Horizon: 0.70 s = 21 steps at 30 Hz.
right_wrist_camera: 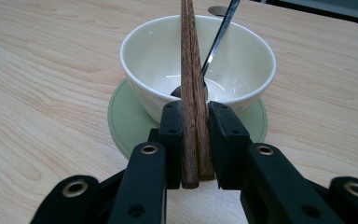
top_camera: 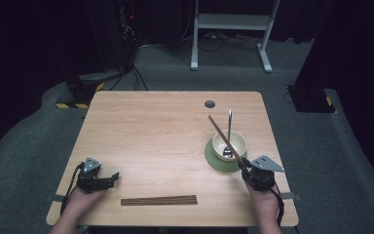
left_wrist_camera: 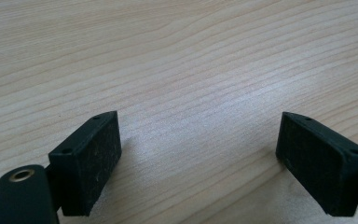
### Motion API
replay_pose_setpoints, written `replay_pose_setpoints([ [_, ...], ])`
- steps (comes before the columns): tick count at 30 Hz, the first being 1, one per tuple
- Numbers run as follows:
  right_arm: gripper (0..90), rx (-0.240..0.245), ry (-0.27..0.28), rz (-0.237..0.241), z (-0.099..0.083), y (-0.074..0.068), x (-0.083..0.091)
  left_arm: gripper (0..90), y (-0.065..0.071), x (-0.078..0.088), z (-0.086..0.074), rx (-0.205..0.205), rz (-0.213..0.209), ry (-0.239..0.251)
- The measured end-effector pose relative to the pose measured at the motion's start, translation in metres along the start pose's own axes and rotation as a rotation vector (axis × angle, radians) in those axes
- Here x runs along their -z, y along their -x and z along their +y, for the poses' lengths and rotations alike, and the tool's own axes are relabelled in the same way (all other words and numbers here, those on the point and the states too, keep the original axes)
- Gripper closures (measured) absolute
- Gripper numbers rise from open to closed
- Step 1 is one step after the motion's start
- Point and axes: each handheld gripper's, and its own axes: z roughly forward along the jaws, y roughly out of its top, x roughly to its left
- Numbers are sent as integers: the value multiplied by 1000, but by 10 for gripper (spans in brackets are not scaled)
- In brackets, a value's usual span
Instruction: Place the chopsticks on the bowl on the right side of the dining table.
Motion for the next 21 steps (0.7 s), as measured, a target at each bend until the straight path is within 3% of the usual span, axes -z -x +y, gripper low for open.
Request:
replay_pose_setpoints([
  [21,762,27,2,63,0,-7,6,139,0,0,0,1,-3,1],
])
